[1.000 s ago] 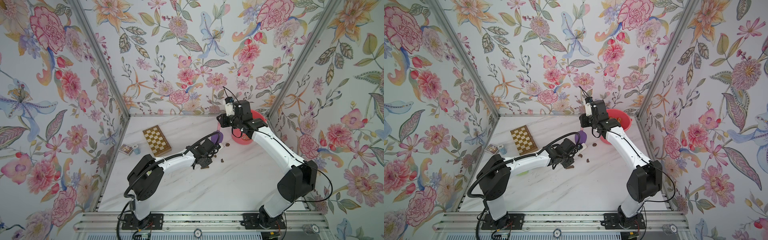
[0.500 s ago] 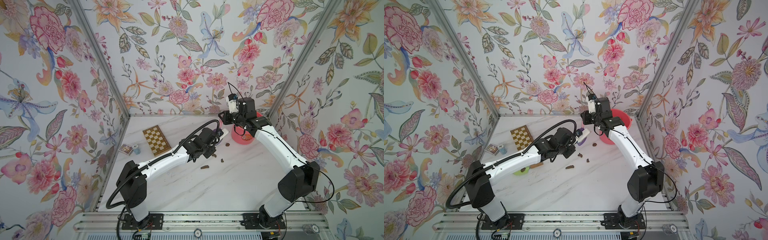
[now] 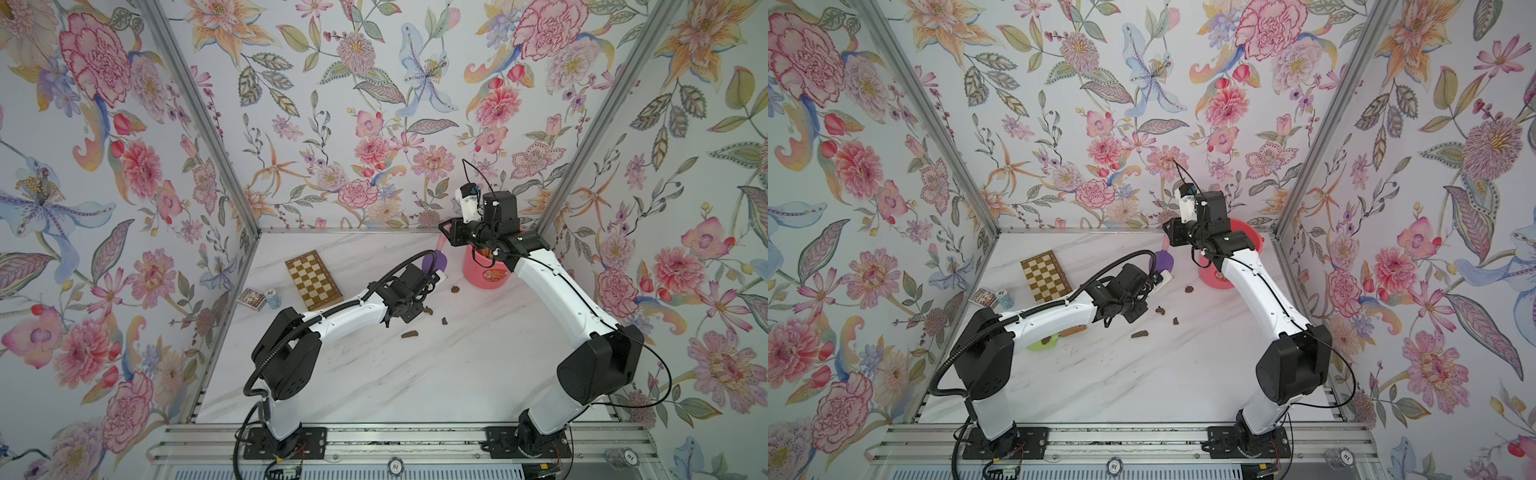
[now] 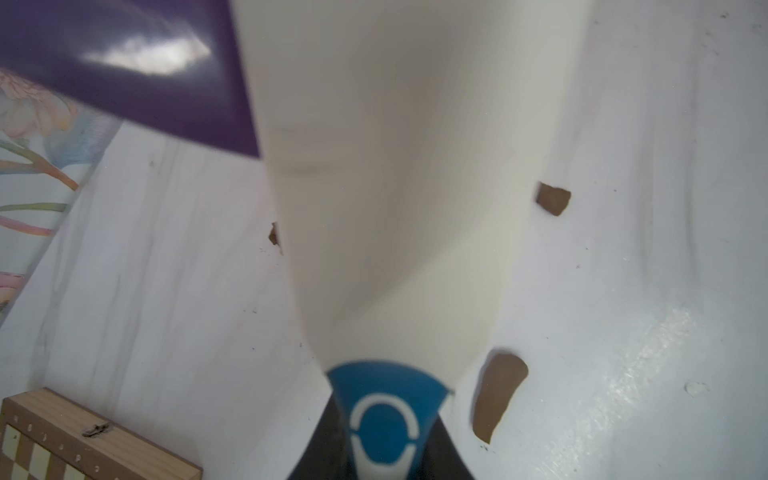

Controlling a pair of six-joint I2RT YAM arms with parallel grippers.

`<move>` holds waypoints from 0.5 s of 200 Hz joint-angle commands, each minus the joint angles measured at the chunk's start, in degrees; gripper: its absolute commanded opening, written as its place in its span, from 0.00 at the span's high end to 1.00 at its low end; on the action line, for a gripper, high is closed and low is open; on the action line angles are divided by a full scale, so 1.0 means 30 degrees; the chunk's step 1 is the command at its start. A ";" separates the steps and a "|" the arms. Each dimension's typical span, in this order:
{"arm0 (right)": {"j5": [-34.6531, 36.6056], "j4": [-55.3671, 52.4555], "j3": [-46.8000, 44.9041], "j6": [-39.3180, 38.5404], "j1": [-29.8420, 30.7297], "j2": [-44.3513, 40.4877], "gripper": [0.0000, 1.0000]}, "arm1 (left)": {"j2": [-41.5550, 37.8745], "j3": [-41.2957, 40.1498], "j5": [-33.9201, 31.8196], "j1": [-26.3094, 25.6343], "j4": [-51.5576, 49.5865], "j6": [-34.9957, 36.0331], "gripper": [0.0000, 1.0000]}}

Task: Brush the soil off the hand trowel and place it into the bucket
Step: Brush off the soil from the hand trowel.

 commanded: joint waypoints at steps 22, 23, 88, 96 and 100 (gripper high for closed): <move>-0.1065 0.1716 0.0158 -0.0146 -0.0885 -0.0788 0.89 | -0.1179 -0.1304 0.0933 -0.0834 -0.0810 -0.2241 1.00; -0.1078 0.1722 0.0143 -0.0177 -0.0885 -0.0788 0.89 | -0.1238 -0.1324 0.0935 -0.0840 -0.0813 -0.2302 1.00; -0.3389 0.2964 -0.1542 -0.3065 -0.1185 -0.1371 0.90 | -0.3152 0.1117 0.9390 0.1909 -0.5611 -0.3867 1.00; -0.3859 0.3544 -0.2053 -0.3486 -0.1325 -0.1673 0.90 | -0.3015 0.1484 1.1335 0.2440 -0.6453 -0.3858 1.00; -0.4198 0.3856 -0.2352 -0.3693 -0.1396 -0.1838 0.90 | -0.2999 0.1574 1.2074 0.2645 -0.6742 -0.3843 1.00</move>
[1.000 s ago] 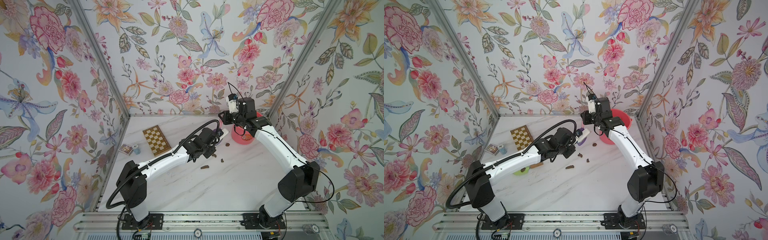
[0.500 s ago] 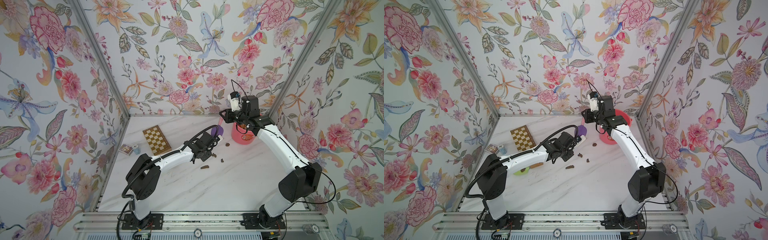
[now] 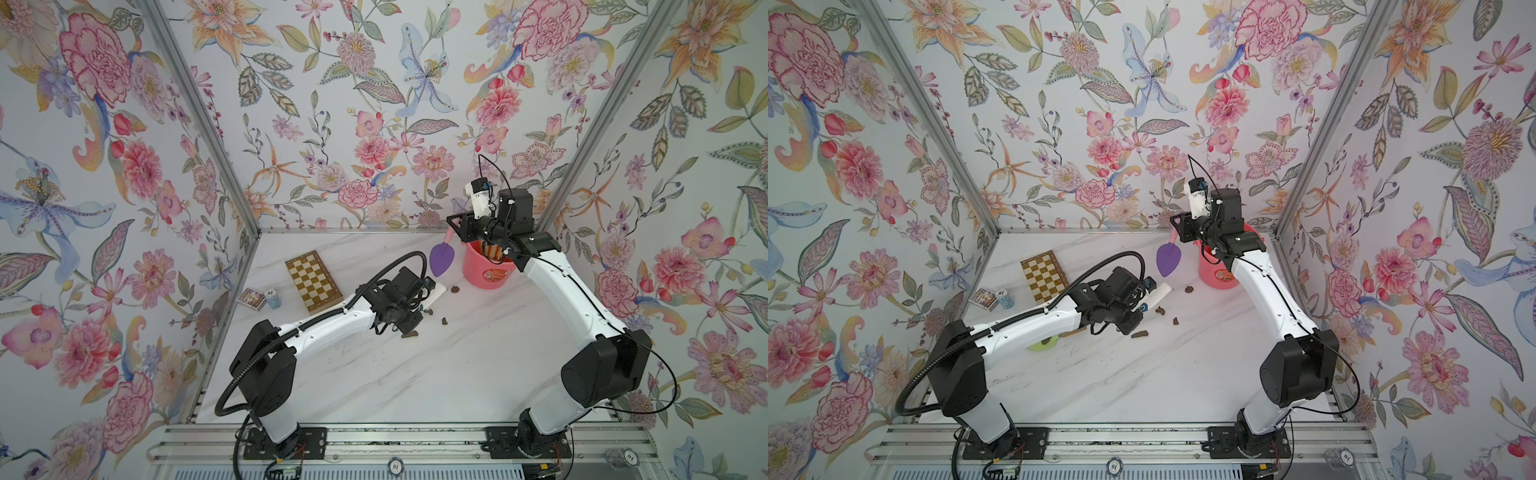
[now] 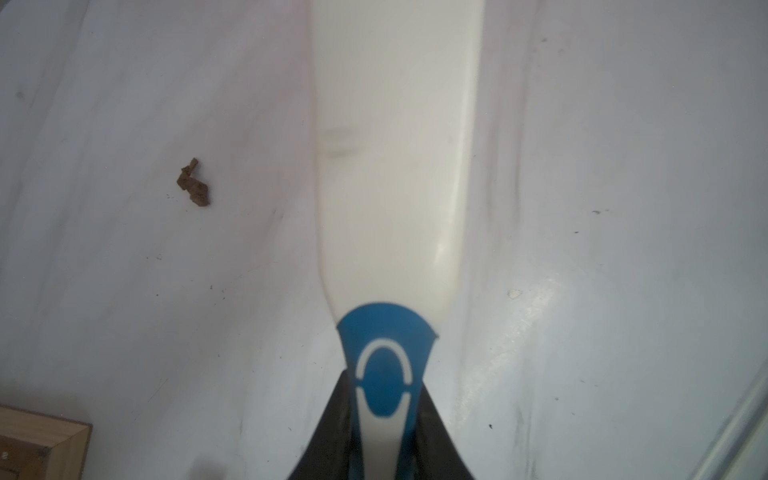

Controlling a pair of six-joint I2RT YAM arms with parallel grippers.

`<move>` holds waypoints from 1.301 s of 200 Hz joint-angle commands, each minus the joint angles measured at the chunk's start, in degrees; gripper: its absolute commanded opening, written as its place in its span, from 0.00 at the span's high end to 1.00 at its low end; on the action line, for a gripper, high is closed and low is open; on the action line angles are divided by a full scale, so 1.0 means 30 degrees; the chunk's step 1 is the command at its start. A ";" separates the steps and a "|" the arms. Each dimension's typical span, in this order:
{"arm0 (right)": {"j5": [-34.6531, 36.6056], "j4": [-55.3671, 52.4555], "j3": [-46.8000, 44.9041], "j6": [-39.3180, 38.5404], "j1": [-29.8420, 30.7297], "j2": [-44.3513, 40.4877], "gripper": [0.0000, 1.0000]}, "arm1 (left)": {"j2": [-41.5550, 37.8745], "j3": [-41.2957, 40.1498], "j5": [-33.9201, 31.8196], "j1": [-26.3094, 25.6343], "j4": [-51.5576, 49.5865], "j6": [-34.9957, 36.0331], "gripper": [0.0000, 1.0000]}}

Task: Brush the soil off the hand trowel and place it into the bucket
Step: Brush off the soil from the hand trowel.

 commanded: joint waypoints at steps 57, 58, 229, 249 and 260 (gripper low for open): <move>-0.8907 0.6684 -0.4142 -0.2427 -0.3096 -0.3035 0.89 | -0.0689 0.1998 1.4464 0.4127 -0.1929 -0.3002 1.00; -0.9001 0.6772 -0.4185 -0.2428 -0.3125 -0.3063 0.89 | -0.0689 0.2016 1.4597 0.4170 -0.1869 -0.3083 1.00; -1.8146 0.6514 -0.2259 -0.3345 -0.3533 -0.3555 0.90 | -0.0968 0.0442 2.1848 0.5322 0.9600 -1.5121 1.00; -1.8692 0.7193 -0.1945 -0.2820 -0.3288 -0.3347 0.90 | -0.0524 0.1082 2.1734 0.4956 0.7824 -1.3756 1.00; -1.8962 0.7262 -0.1733 -0.2681 -0.3244 -0.3216 0.90 | -0.0234 0.1585 2.1609 0.4706 0.6423 -1.2667 1.00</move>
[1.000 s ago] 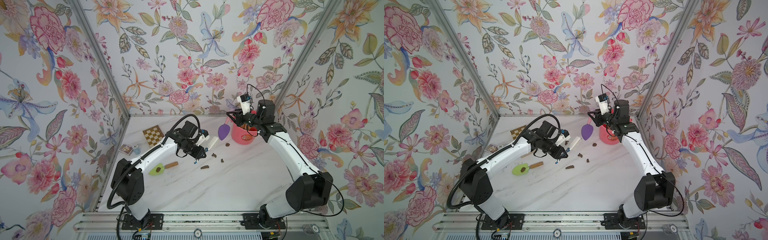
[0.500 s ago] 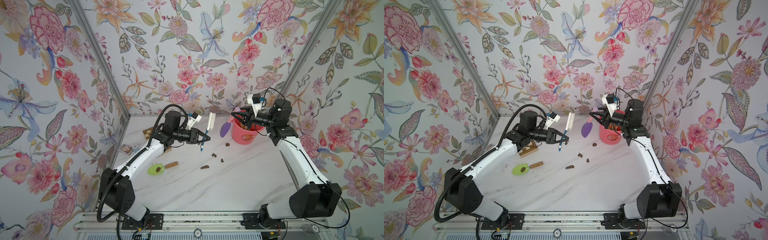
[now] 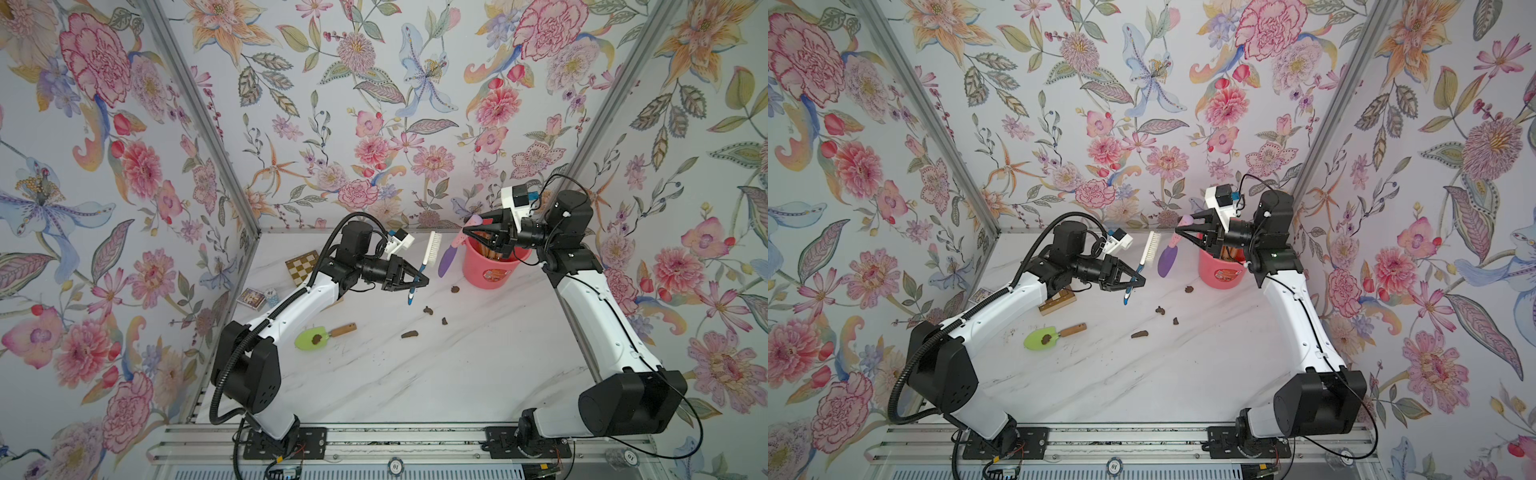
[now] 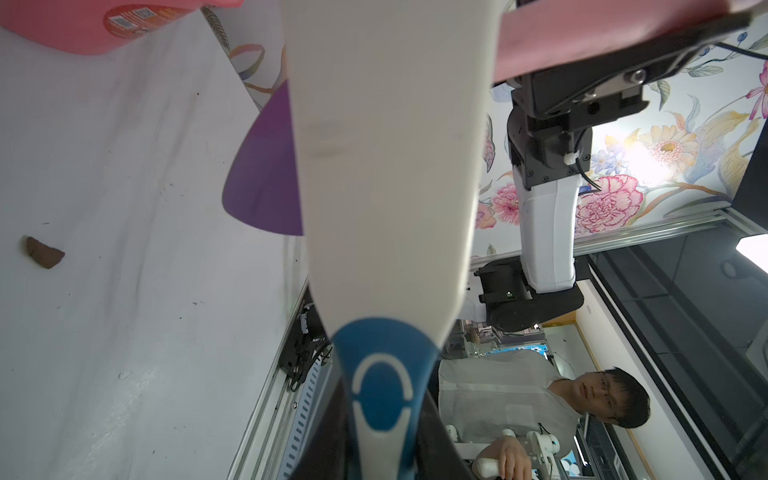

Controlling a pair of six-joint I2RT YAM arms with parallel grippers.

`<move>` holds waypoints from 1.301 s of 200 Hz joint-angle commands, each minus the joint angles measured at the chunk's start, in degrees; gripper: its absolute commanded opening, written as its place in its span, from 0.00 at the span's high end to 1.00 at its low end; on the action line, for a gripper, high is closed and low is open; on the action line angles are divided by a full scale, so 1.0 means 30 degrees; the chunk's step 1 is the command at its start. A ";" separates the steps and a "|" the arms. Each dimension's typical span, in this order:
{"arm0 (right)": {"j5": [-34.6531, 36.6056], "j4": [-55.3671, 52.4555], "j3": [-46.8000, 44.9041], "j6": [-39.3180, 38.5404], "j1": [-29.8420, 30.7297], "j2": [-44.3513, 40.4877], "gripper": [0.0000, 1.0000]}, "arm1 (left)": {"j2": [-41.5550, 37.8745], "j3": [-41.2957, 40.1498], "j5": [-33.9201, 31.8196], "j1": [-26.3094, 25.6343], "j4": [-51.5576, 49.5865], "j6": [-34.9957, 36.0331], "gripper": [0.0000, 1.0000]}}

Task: Brush the soil off the hand trowel and place it into the bucket
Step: Brush off the soil from the hand trowel.

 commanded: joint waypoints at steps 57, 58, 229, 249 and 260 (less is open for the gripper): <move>-0.1992 0.6775 0.1868 0.5226 0.0255 0.0974 0.91 | 0.4269 0.4235 -0.1466 -0.2380 -1.4743 1.2597 1.00; -0.2016 0.6808 0.1893 0.5290 0.0259 0.1008 0.91 | 0.4326 0.4238 -0.1416 -0.2365 -1.4745 1.2654 1.00; -0.1384 0.5259 0.2104 0.5331 0.0415 0.1502 0.91 | 0.0705 0.5601 -0.2397 0.0301 -0.6572 0.6136 1.00; -0.1287 0.5358 0.2551 0.5322 0.0767 0.1995 0.92 | 0.0824 0.5598 -0.2274 0.0001 -0.7279 0.6715 1.00; -0.1260 0.5429 0.2830 0.5323 0.0898 0.2232 0.91 | 0.1055 0.5570 -0.2221 -0.0183 -0.7888 0.7204 1.00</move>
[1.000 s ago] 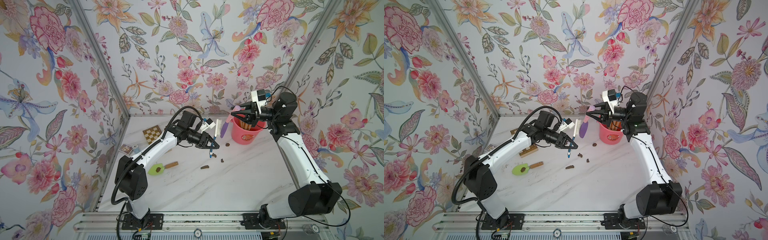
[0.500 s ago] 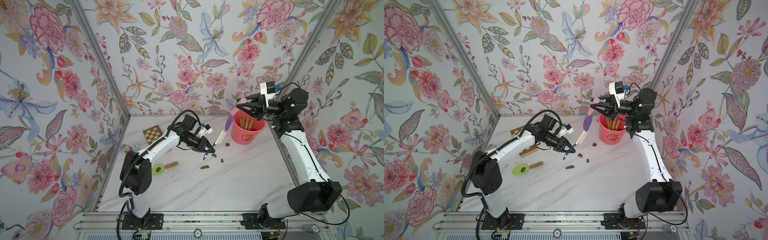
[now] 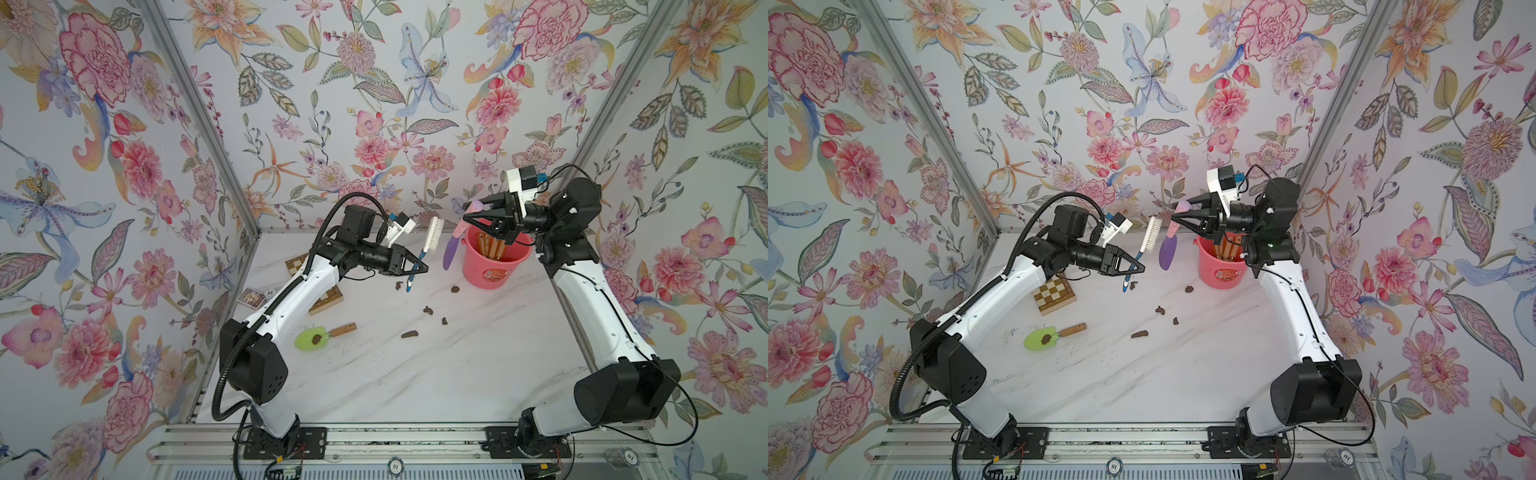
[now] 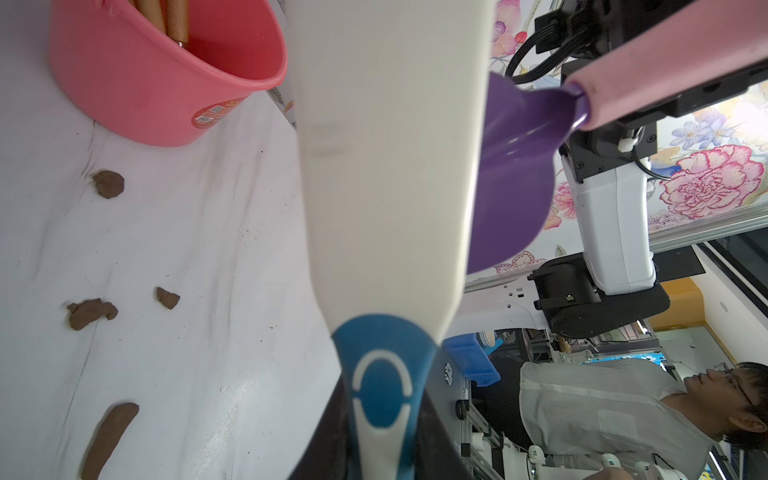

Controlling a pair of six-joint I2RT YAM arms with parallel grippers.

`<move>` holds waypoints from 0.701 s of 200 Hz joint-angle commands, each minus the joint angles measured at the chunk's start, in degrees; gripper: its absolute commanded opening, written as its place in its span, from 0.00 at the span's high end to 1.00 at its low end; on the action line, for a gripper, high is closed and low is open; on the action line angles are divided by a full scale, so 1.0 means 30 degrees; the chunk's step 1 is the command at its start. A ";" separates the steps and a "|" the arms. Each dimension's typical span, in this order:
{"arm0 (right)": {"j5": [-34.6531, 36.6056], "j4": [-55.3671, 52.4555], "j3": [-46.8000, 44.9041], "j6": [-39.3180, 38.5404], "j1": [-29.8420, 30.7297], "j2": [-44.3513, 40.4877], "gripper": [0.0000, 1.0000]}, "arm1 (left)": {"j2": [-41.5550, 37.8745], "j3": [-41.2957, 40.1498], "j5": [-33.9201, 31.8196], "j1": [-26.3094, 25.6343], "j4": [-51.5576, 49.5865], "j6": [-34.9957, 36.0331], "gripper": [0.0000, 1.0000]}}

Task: Brush the soil off the hand trowel and place it into the bucket
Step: Brush off the soil from the hand trowel.

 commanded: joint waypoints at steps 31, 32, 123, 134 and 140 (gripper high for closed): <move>0.0186 0.0188 0.2044 0.0017 0.0456 0.1323 0.91 | 0.0992 0.0555 0.0487 -0.1131 -0.3418 0.2941 1.00; 0.0186 0.0189 0.2074 0.0034 0.0463 0.1333 0.91 | 0.1031 0.0576 0.0472 -0.1125 -0.3498 0.3019 1.00; 0.5205 0.2057 0.2291 0.0836 -0.1633 0.0977 0.92 | 0.3531 -0.0361 -0.1403 -0.1571 -0.2874 0.3390 1.00; 0.7316 0.1645 0.1710 0.0287 -0.2167 0.0817 0.92 | 0.3438 -0.0465 -0.1928 -0.1539 -0.1852 0.2707 1.00; 0.8617 0.1183 0.1466 -0.0107 -0.2390 0.0733 0.93 | 0.3389 -0.0537 -0.2393 -0.1513 -0.1336 0.2305 1.00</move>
